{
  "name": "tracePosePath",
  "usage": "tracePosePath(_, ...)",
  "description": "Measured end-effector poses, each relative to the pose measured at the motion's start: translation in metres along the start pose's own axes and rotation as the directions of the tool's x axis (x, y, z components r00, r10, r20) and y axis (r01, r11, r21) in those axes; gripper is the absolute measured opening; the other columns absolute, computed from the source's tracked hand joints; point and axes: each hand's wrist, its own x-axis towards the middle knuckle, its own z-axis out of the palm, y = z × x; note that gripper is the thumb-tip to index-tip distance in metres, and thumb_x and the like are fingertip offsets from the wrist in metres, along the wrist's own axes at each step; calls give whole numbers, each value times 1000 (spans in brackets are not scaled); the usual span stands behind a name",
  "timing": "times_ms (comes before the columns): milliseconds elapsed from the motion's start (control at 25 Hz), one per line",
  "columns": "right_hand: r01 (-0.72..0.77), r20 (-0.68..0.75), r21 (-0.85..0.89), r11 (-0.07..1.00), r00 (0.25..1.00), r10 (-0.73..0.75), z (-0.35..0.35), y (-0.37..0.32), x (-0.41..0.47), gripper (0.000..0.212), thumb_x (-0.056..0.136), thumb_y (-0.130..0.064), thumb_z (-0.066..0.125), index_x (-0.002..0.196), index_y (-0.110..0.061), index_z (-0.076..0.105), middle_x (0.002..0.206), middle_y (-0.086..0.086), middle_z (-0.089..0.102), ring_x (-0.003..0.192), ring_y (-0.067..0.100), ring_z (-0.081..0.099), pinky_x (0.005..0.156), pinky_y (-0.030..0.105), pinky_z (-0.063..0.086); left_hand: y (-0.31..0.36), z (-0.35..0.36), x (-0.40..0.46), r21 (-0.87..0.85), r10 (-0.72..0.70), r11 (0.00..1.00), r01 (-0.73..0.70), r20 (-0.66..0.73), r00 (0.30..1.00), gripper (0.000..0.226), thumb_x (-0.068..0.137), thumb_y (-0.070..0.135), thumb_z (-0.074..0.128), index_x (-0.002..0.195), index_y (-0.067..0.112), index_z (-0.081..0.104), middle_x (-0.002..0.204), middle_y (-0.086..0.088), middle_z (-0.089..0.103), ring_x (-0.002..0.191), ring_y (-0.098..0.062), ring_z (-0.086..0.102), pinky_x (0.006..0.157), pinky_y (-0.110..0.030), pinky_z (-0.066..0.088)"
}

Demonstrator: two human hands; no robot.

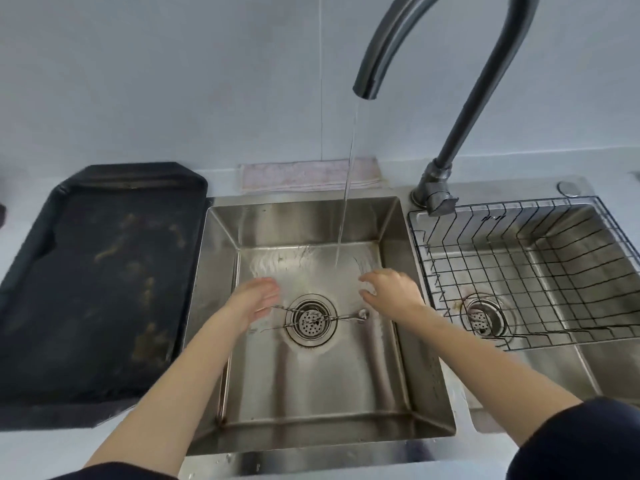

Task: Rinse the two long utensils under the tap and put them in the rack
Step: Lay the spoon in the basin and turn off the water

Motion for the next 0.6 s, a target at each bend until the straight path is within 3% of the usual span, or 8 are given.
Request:
tracePosePath(80, 6, -48, 1, 1000, 999, -6, -17, 1, -7, 36, 93, -28, 48, 128, -19, 53, 132, 6, 58, 119, 29, 53, 98, 39, 44, 24, 4, -18, 74, 111, 991, -110, 1, 994, 11, 91, 11, 51, 97, 18, 57, 104, -2, 61, 100, -17, 57, 78, -26, 42)
tracePosePath(160, 8, -116, 2, 1000, 993, -8, -34, 5, -15, 33, 93, -28, 48, 122, -16, 57, 124, 8, 61, 114, 29, 57, 90, 40, 48, 49, 11, -38, 155, 243, 956, -247, 47, 969, 27, 91, 17, 53, 118, 16, 53, 120, -5, 57, 108, -19, 56, 92, -29, 41)
tracePosePath(240, 7, -192, 14, 1000, 981, -4, -51, 9, -22, 30, 92, -27, 48, 118, -15, 59, 120, 7, 62, 111, 29, 58, 85, 39, 50, 79, 21, -58, 205, 366, 902, -381, 111, 924, 42, 90, 21, 55, 130, 14, 45, 131, -9, 54, 107, -18, 56, 96, -32, 40)
tracePosePath(480, 14, -423, 95, 995, 906, 28, -99, 22, -40, 28, 93, -25, 51, 118, -16, 60, 125, 3, 60, 113, 25, 56, 85, 40, 49, 165, 57, -126, 347, 707, 595, -725, 202, 678, 55, 87, 29, 58, 136, 17, 37, 140, -5, 47, 125, -16, 47, 105, -33, 39)
tracePosePath(600, 14, -512, 119, 993, 857, 49, -112, 29, -40, 25, 93, -22, 51, 114, -15, 62, 123, 3, 58, 111, 25, 55, 80, 38, 49, 197, 75, -152, 394, 788, 452, -800, 244, 565, 59, 87, 30, 58, 139, 18, 33, 142, -4, 43, 123, -15, 47, 99, -25, 36)
